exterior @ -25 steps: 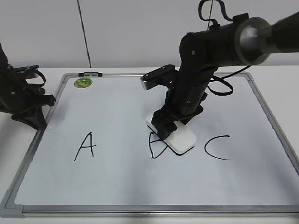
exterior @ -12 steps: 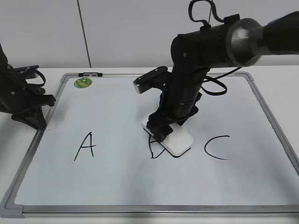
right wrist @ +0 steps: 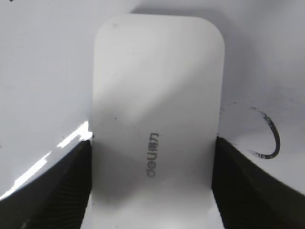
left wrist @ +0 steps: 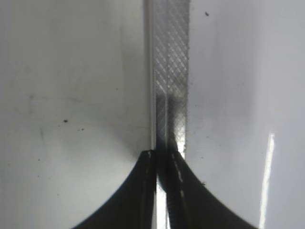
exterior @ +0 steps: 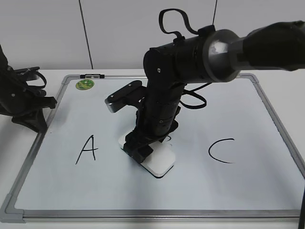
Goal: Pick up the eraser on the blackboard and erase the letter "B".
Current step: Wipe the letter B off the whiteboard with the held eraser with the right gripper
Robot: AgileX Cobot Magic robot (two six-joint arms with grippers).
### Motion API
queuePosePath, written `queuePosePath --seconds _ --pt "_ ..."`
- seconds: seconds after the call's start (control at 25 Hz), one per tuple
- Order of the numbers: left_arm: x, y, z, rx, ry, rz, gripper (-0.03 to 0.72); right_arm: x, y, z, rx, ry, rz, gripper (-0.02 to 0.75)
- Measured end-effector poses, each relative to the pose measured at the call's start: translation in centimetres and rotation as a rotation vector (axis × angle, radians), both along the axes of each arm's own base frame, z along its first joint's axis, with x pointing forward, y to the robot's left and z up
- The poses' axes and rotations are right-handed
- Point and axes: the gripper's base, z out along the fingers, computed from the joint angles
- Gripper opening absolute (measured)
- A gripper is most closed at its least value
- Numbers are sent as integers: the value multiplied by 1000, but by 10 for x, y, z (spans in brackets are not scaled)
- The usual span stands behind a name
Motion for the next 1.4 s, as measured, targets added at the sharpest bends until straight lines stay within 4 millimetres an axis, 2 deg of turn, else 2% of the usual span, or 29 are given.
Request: queuePosePath --seconds 0.4,1.0,1.16,1.4 --pt "0 0 0 1 0 -1 44 5 -6 0 -40 -28 -46 533" --pt "0 0 0 4 0 -3 45 48 -68 1 -41 -37 -240 533" --pt "0 0 0 4 0 -3 45 48 -69 1 -41 -37 -243 533" --pt "0 0 0 6 0 -4 45 43 -60 1 -41 -39 -216 533"
